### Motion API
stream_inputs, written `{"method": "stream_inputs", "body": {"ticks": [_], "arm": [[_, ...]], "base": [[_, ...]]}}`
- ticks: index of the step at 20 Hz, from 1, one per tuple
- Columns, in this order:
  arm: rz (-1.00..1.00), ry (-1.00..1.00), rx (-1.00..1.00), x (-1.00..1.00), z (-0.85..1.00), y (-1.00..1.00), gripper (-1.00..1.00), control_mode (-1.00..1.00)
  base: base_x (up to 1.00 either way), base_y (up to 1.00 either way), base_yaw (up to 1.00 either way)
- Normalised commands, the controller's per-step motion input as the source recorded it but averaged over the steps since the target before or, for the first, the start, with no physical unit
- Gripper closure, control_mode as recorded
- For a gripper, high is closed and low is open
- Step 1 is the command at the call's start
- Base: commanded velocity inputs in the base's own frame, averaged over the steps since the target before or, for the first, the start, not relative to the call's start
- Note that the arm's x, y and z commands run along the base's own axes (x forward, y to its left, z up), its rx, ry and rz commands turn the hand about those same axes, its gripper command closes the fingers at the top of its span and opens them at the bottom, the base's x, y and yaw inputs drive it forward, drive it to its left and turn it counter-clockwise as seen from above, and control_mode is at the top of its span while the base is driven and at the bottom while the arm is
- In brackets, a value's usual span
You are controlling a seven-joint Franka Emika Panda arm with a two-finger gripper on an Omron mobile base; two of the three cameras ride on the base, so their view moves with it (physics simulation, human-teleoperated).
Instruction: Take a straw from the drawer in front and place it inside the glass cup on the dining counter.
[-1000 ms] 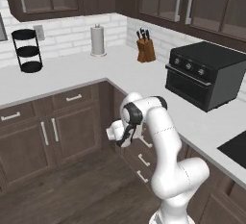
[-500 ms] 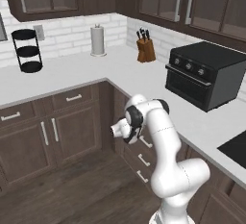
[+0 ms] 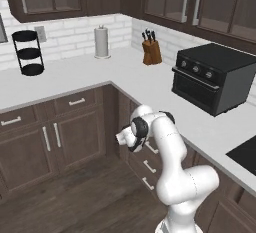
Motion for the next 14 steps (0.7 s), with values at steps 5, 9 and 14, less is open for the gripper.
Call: {"method": "stream_inputs", "body": {"ticks": [5,9,14], "arm": [[0.04,0.08,0.03,0.14,-0.13,-0.1,1.0,-1.0],[0.09,0.0,0.13,-0.2,0.0,0.0,1.0,-1.0],[0.11,0.0,0.14,-0.5,0.0,0.23,1.0,-1.0]], "base": [[0.0,0.0,0.0],[0.0,0.0,0.0],[0.0,0.0,0.0]]}}
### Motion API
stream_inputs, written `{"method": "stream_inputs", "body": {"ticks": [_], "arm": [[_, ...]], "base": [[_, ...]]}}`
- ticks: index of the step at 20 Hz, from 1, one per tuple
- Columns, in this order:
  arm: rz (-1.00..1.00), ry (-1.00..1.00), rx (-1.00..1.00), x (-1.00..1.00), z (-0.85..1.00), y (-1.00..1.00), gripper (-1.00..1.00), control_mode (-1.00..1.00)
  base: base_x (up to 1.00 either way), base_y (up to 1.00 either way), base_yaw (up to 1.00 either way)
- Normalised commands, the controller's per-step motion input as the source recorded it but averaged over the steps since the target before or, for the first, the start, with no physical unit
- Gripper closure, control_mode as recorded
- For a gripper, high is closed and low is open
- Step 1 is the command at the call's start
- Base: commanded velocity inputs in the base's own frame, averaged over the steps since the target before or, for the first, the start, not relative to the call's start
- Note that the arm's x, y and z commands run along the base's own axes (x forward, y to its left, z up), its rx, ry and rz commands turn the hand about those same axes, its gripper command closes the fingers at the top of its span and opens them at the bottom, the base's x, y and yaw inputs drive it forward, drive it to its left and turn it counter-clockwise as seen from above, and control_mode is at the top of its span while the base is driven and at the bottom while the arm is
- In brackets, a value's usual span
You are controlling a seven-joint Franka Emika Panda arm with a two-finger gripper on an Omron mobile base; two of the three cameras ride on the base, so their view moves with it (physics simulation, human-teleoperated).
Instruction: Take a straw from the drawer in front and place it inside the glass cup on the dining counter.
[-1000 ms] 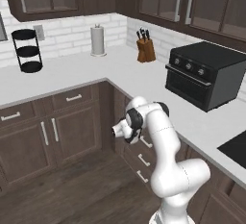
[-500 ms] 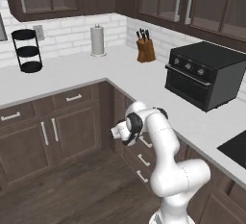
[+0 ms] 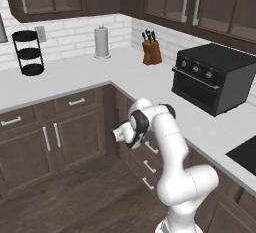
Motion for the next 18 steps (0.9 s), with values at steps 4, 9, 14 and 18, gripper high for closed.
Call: {"method": "stream_inputs", "body": {"ticks": [4,9,14,18], "arm": [[0.14,0.0,0.19,-0.61,0.0,0.54,1.0,-1.0],[0.16,0.01,0.21,-0.46,0.0,0.88,1.0,-1.0],[0.14,0.06,0.2,-0.32,0.0,1.0,1.0,-1.0],[0.13,0.09,0.2,-0.26,0.0,1.0,1.0,-1.0]], "base": [[0.0,0.0,0.0],[0.0,0.0,0.0],[0.0,0.0,0.0],[0.0,0.0,0.0]]}}
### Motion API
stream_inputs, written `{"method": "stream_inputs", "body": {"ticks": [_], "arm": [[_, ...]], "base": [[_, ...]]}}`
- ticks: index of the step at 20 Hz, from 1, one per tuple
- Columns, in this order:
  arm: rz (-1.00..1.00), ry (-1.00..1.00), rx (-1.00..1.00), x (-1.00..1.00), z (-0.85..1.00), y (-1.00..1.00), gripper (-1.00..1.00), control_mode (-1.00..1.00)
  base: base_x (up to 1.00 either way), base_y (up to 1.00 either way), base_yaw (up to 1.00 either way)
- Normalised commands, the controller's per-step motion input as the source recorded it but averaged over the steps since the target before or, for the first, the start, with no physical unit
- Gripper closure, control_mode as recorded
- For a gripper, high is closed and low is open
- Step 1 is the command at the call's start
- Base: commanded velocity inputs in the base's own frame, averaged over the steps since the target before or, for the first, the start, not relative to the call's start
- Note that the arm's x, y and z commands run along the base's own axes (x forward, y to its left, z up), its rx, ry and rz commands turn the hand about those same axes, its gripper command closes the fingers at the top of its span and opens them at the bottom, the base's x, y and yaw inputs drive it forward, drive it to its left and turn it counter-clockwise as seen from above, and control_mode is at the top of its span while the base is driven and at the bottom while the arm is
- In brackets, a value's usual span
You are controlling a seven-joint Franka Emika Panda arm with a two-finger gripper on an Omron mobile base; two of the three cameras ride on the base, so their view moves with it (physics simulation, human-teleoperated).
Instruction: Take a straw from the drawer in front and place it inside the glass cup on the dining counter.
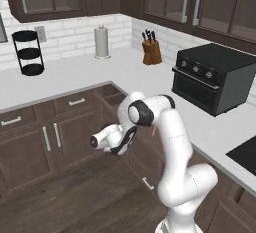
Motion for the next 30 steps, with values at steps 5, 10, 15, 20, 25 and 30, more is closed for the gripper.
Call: {"method": "stream_inputs", "body": {"ticks": [5,10,15,20,25,30], "arm": [[0.09,0.08,0.22,-0.21,0.08,0.78,-1.0,-1.0],[0.04,0.01,0.37,-0.68,0.86,0.04,-1.0,-1.0],[0.01,0.09,0.45,-0.57,1.0,-0.06,-1.0,-1.0],[0.0,0.13,0.36,-0.14,1.0,-0.56,-1.0,-1.0],[0.0,0.2,0.25,0.21,0.79,-0.68,-1.0,-1.0],[0.0,0.22,0.04,0.5,0.07,-0.35,-1.0,-1.0]], "base": [[0.0,0.0,0.0],[0.0,0.0,0.0],[0.0,0.0,0.0],[0.0,0.0,0.0],[0.0,0.0,0.0],[0.0,0.0,0.0]]}}
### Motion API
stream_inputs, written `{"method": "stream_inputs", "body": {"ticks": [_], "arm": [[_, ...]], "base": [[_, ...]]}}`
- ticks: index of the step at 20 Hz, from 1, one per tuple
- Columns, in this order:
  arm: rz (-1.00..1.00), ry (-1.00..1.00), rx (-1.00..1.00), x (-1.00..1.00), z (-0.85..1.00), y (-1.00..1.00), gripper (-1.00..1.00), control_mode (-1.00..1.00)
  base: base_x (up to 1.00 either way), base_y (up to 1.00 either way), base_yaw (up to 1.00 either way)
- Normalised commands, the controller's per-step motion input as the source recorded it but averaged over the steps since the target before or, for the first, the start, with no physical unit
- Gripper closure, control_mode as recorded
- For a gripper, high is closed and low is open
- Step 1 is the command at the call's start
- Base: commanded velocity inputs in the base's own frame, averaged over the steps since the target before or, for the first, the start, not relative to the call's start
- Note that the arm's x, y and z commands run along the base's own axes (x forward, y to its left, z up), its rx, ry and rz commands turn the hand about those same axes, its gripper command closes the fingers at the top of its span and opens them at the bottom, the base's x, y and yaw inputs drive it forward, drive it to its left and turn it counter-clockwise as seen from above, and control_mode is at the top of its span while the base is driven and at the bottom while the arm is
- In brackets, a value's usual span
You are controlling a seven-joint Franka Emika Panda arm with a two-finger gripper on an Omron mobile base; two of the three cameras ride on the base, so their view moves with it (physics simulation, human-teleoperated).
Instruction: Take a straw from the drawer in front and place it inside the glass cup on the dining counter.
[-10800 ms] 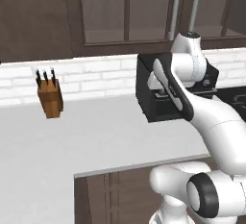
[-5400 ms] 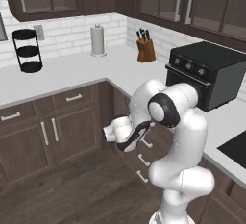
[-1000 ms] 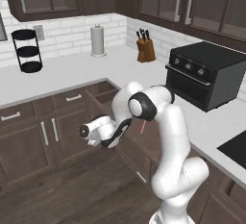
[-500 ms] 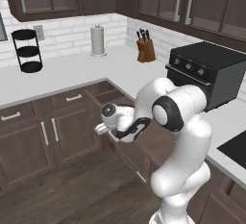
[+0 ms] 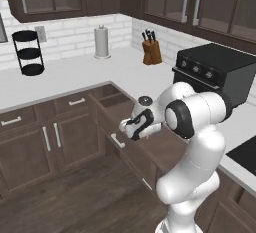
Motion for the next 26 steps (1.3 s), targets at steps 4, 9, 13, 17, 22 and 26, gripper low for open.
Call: {"method": "stream_inputs", "body": {"ticks": [4,9,13,17,22,26], "arm": [[0.0,0.23,0.0,0.58,0.0,-0.12,-1.0,-1.0],[0.0,0.26,0.0,0.36,-0.29,-0.02,-1.0,-1.0],[0.0,0.18,0.0,0.11,-0.77,0.0,-1.0,-1.0],[0.0,0.17,0.01,0.19,-0.67,0.0,-1.0,-1.0],[0.0,0.16,0.06,0.0,-0.51,0.2,-1.0,-1.0],[0.0,0.15,0.09,-0.23,-0.2,0.74,-1.0,-1.0]], "base": [[0.0,0.0,0.0],[0.0,0.0,0.0],[0.0,0.0,0.0],[0.0,0.0,0.0],[0.0,0.0,0.0],[0.0,0.0,0.0]]}}
